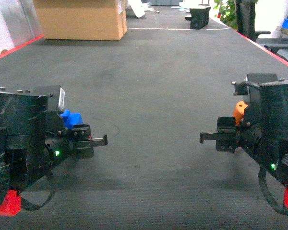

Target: Sort blue parts and orange caps into right shelf containers

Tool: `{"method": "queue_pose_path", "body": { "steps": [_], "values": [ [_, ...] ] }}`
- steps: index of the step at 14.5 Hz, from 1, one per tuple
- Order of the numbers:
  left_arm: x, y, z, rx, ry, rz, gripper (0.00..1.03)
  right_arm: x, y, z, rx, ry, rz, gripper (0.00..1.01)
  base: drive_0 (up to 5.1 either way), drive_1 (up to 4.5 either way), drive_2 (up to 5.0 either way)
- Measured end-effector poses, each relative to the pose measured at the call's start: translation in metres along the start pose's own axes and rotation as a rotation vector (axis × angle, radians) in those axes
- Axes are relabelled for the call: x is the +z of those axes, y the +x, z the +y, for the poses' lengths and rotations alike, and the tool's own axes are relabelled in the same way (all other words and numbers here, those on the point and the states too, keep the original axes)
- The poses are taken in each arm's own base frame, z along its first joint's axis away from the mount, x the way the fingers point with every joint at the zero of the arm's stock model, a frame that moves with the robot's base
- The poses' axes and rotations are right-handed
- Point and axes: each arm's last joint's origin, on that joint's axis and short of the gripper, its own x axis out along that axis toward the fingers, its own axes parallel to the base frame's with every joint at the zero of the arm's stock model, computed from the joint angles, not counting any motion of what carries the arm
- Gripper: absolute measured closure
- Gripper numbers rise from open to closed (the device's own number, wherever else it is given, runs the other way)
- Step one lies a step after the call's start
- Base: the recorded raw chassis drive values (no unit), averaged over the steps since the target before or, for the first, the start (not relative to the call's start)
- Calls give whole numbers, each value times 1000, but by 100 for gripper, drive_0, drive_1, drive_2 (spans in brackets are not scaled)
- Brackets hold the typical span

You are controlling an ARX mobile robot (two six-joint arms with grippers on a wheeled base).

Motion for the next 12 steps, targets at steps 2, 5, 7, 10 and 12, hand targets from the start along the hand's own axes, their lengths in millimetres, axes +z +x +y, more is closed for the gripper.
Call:
{"method": "queue_pose_path", "body": {
  "steps": [2,5,7,10,12],
  "values": [
    [40,-52,10,44,-46,-232,60,39,-57,-8,64,43,-165,55,0,0,0],
    [62,-109,20,118,-26,-392,60,45,-115,-23,103,45,-227,55,0,0,0],
    [75,-158,15,135,11,-501,60,36,-166,-46,84,63,-260,55,0,0,0],
    [79,-200,5,132,-35,-595,60,28,-213,-70,61,122,-301,55,0,0,0],
    [73,-212,-1,125,-42,-594,60,30,-236,-72,71,152,-364,55,0,0,0]
  ]
}}
